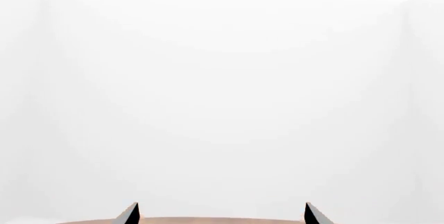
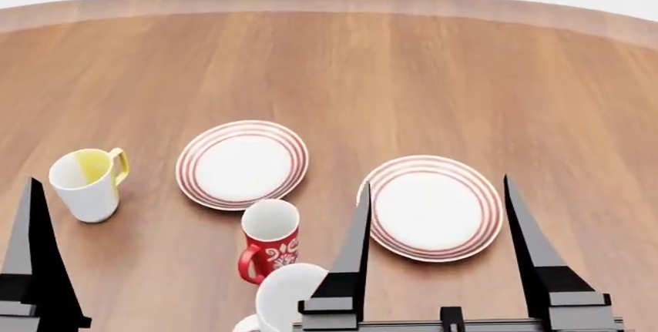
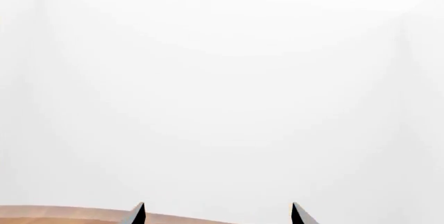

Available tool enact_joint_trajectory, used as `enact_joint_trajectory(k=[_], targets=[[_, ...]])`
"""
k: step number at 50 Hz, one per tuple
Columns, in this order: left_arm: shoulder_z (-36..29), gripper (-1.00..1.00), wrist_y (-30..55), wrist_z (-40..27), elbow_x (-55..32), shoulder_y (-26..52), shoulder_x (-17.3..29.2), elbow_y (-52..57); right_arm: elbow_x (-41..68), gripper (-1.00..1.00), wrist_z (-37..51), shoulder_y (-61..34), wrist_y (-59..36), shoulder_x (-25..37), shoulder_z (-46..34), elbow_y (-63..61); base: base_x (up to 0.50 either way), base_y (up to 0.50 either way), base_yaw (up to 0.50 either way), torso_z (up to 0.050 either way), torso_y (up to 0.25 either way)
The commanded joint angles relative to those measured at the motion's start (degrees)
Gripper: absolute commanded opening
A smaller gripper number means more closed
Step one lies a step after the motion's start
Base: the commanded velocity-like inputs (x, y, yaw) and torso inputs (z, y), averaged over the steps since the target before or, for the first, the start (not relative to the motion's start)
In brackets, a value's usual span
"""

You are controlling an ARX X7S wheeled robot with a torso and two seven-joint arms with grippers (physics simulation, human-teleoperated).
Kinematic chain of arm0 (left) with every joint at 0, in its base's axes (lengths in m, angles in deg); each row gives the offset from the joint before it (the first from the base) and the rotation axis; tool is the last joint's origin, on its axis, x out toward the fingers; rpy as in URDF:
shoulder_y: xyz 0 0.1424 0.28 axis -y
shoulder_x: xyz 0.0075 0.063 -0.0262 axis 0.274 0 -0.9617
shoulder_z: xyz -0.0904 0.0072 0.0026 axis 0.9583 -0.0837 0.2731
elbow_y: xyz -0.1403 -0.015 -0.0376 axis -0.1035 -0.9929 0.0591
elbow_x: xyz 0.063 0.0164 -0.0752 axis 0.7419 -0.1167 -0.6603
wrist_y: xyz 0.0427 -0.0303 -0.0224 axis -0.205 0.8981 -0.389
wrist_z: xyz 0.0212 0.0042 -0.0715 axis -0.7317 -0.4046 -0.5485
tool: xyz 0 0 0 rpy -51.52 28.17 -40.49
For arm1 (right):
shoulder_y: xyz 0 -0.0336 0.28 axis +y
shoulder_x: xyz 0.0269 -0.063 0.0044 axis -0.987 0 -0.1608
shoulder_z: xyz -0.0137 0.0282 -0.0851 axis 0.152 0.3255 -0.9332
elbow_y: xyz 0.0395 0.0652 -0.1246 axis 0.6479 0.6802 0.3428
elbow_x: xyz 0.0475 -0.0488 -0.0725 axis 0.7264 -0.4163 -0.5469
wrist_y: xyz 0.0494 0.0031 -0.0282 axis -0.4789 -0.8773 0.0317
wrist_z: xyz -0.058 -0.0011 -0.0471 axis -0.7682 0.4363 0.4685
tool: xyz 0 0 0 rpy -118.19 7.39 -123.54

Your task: Put the white mug on the left plate.

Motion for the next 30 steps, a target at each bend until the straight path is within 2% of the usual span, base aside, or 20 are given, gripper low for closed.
enact_joint_trajectory(k=[1,30], targets=[[-0.59,1.0,-0.4,-0.77,-0.39,-0.23,0.73,-0.01,0.94,1.0,0.35,-0.11,0.01,0.48,-0.26,0.12,0.5,0.0,0.0,0.0,0.0],[-1.4,1.0,-0.61,-2.49,-1.85,-0.16,2.41,0.51,2.16,1.0,1.54,-0.79,-1.3,1.5,-1.0,-0.31,0.5,0.0,0.0,0.0,0.001]])
